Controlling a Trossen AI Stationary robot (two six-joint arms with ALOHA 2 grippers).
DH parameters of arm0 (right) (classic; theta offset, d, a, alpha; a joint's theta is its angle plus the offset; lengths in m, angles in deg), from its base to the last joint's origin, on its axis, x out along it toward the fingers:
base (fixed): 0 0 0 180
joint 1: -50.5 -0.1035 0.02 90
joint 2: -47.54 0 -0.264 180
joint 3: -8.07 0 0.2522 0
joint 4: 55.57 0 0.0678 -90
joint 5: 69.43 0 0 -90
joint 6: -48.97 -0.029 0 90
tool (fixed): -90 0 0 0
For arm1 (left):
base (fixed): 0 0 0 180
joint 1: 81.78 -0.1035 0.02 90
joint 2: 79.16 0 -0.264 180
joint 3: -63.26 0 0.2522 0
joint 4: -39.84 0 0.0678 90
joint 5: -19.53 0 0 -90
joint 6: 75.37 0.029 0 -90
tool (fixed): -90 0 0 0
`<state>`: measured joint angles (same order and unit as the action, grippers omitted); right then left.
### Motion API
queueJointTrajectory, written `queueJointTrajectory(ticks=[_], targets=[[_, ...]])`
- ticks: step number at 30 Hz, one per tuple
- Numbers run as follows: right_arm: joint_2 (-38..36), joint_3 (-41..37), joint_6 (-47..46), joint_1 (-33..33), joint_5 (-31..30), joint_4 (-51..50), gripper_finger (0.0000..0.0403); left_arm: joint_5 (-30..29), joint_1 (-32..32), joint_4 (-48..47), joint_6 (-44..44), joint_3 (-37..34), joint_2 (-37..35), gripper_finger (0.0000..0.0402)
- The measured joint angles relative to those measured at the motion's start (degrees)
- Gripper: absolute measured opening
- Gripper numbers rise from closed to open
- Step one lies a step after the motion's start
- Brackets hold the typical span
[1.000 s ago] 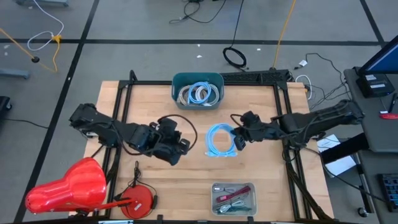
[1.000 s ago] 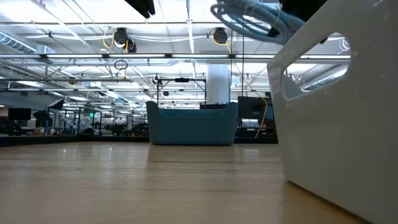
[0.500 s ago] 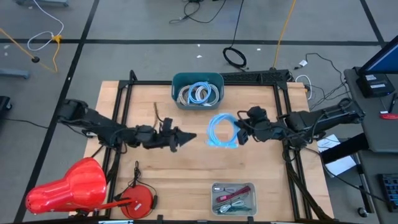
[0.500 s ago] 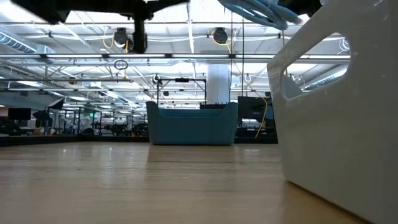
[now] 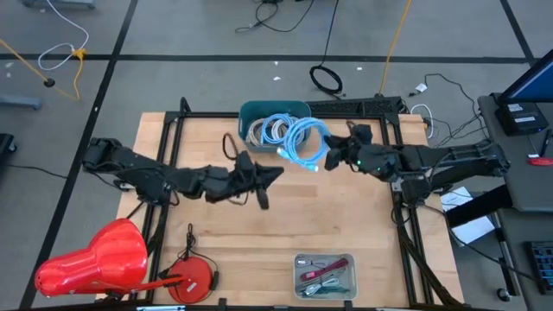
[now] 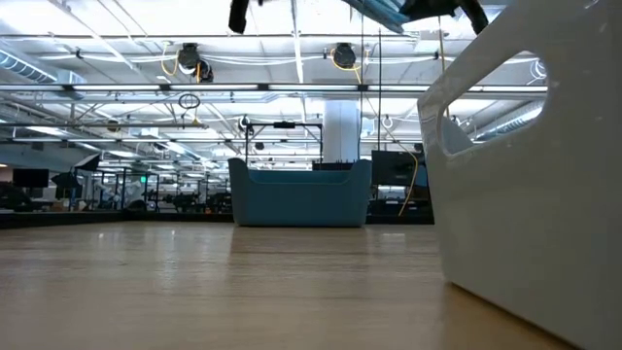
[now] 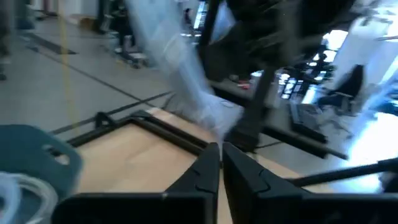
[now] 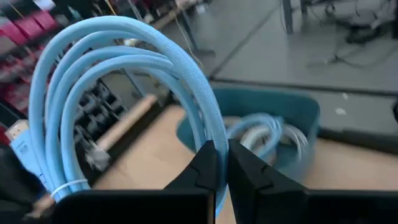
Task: Pick & Place USB Port
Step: Put the blue HDMI cable into the blue bin
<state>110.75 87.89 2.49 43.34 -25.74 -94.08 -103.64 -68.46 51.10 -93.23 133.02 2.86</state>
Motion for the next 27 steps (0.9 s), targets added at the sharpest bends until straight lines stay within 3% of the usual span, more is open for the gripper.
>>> queueJointTrajectory(ticks=[2,6,8,14,22,27], targets=[[-0.37,0.26,2.94,0.96,0.1,2.28,0.0008,0.72,-2.28,-2.07,-3.34,0.27,0.0,0.0037],[-0.72,2.67,6.5,2.62,-0.14,2.02,0.0008,9.96,-7.92,-9.91,-17.08,0.23,0.02,0.01],[-0.84,3.98,7.86,3.1,-0.23,2.09,0.0008,10.31,-9.1,-10.54,-19.54,0.17,0.4,0.0137],[-0.8,5.42,9.79,4.07,-0.15,2.68,0.0008,13.7,-10.39,5.62,-13.72,0.27,0.47,0.0221],[0.5,5.44,9.66,4.55,0.09,3.87,0.0008,15.3,-10.73,7.9,-12.67,1.28,0.52,0.0234],[3.09,5.44,7.99,4.57,1.55,4.2,0.0008,13.4,-10.73,8.09,-11.19,1.61,0.52,0.0234]])
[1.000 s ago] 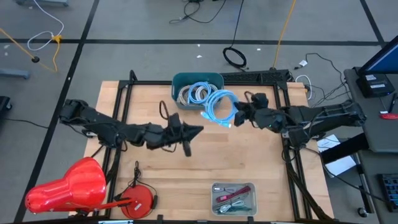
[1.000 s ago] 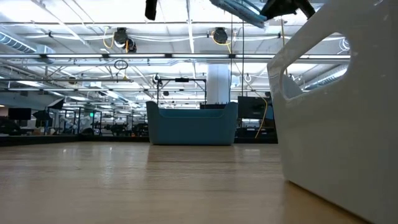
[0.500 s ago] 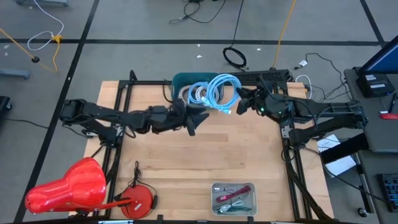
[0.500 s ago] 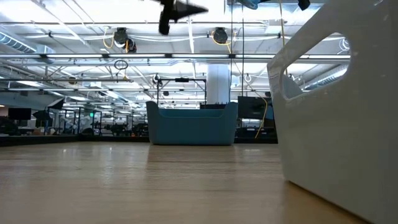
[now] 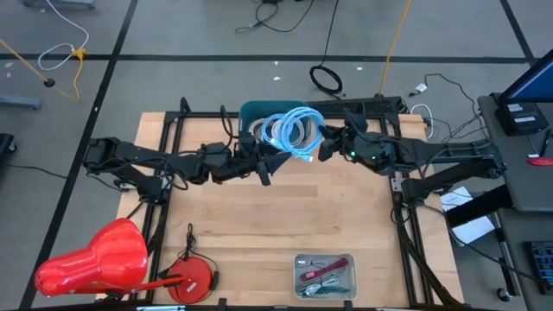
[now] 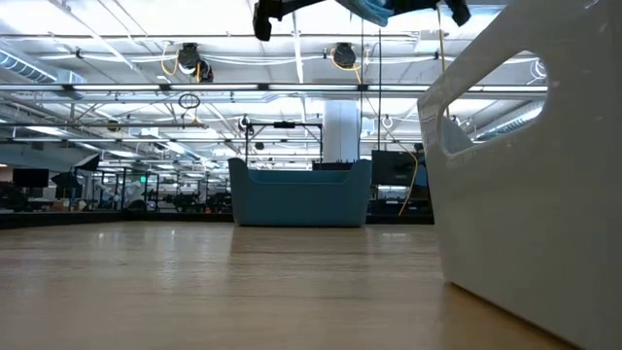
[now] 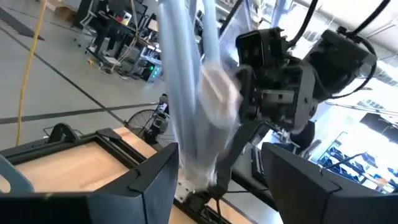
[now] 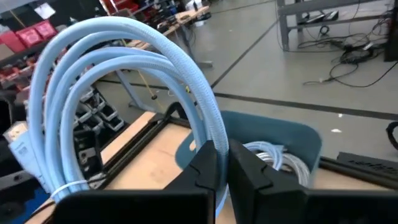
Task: Pick & Place USB Port
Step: Put the blue HDMI cable into the blue bin
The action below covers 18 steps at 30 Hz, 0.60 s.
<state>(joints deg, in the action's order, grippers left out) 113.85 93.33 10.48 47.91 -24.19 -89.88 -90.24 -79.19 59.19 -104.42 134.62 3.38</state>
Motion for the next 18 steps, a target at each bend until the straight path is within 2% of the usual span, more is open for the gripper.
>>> queueJointTrajectory(ticks=[7,10,12,18], targets=[[3.24,0.0,2.14,-0.04,3.09,7.1,0.0008,-1.73,0.0,-1.41,-1.29,0.04,0.0,0.0233],[3.79,0.0,2.76,-0.02,3.06,7.27,0.0008,-3.48,0.0,-4.1,-2.16,0.04,0.0,0.0216],[3.82,0.0,2.92,-0.02,3.05,7.21,0.0008,-3.58,0.0,-4.66,-2.18,0.04,0.0,0.0187],[3.8,0.0,4.45,-0.02,3.06,7.62,0.001,-2.46,-0.37,-4.45,-2.56,0.04,0.0,0.0056]])
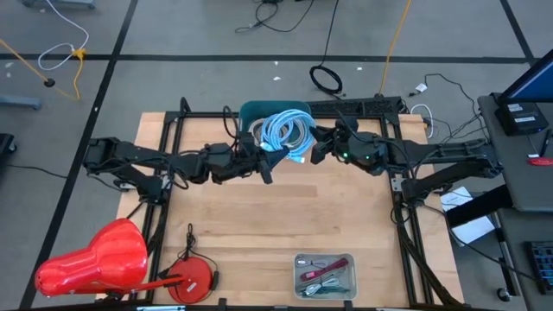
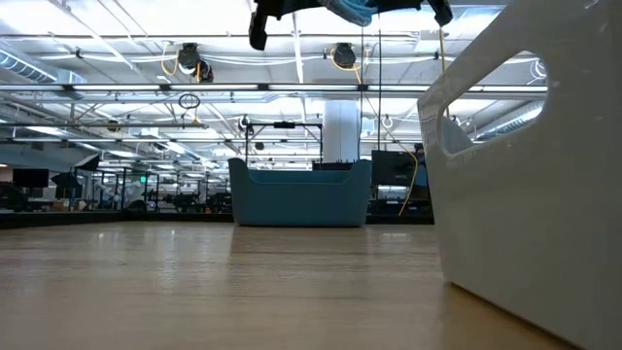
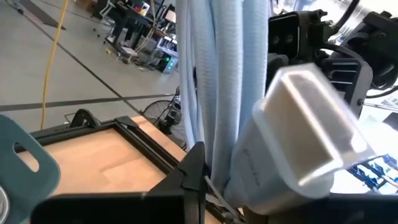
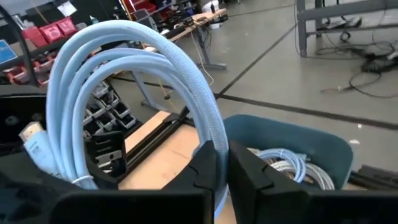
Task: Pick & Place USB Port
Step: Put the blue HDMI cable into the blue bin
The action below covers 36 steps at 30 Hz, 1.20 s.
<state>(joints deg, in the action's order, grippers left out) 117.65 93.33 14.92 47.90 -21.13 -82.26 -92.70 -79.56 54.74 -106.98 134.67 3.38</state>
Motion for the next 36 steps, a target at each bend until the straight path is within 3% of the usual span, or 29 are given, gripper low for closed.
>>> queueJointTrajectory(ticks=[5,12,15,20,27,36], targets=[[-1.65,0.0,3.3,-0.01,3.83,1.18,0.0061,0.64,-1.12,1.88,-2.14,0.0,-0.05,0.0056],[-9.15,0.0,4.83,-0.92,9.3,-0.21,0.0136,-2.05,-7.24,1.19,-15.04,0.0,-0.85,0.0067],[-12.77,0.0,4.9,-2.36,12.02,-1.59,0.0155,3.27,-11.78,0.74,-19.5,0.0,-0.81,0.0057],[-15.9,0.0,4.23,-8.26,17.57,-5.6,0.0163,13.57,-19.56,-1.51,-28.01,-0.02,2.45,0.0057],[-12.91,0.0,4.76,-16.88,12.0,-4.91,0.016,22.19,-24.78,2.43,-36.41,-0.01,11.87,0.0057],[-8.7,0.0,2.82,-22.04,11.57,-3.65,0.0159,25.48,-28.65,5.69,-40.55,-0.02,19.68,0.0057]])
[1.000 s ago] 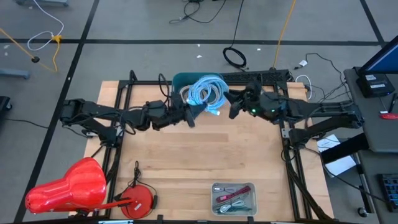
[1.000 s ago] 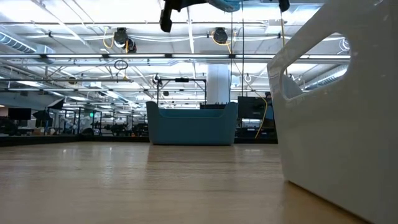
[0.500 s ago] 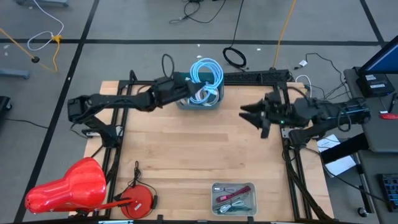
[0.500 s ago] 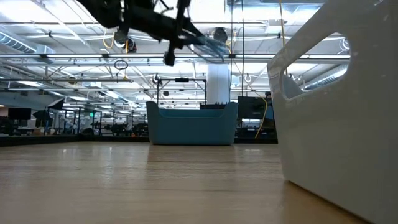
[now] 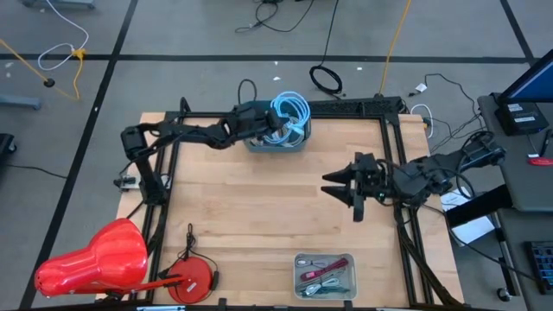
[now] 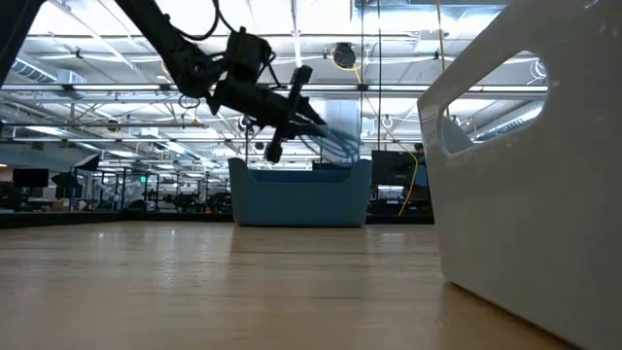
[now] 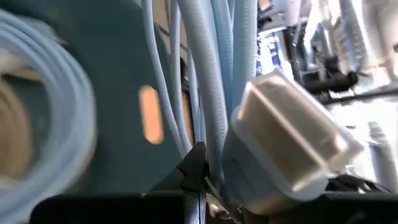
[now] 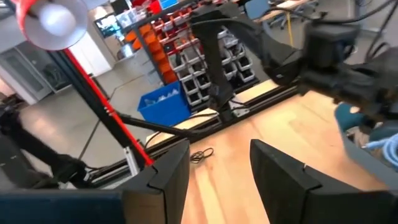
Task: Pick & Place USB Port
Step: Put the blue HDMI cable into the blue bin
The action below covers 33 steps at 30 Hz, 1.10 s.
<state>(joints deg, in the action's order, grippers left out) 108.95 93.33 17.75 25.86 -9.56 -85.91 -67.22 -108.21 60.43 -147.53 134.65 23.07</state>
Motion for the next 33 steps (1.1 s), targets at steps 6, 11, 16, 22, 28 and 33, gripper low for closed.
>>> queueJointTrajectory(ticks=[6,11,16,22,28,33], targets=[[0.21,-0.02,0.33,-1.72,-0.38,2.86,0.0155,1.83,-1.77,-6.18,1.63,0.0,0.34,0.0057],[0.24,-0.02,0.85,-2.66,-2.87,3.06,0.0155,2.48,-2.8,-8.93,2.55,0.0,0.72,0.0057],[0.24,-0.02,1.4,-2.64,-3.46,3.06,0.0155,3.75,-3.07,-16.94,1.46,0.0,0.8,0.0069],[0.24,-0.02,1.95,-2.64,-4.44,3.08,0.0155,5.54,-3.25,-19.14,-0.9,0.0,0.8,0.0207],[0.24,-0.02,1.79,-2.43,-4.42,3.08,0.0155,10.28,-5.51,-18.29,-0.78,-0.04,-2.84,0.0268],[0.24,-0.02,1.76,-2.43,-4.41,3.15,0.0155,10.72,-7.11,-23.7,2.36,-0.02,-10.83,0.0255]])
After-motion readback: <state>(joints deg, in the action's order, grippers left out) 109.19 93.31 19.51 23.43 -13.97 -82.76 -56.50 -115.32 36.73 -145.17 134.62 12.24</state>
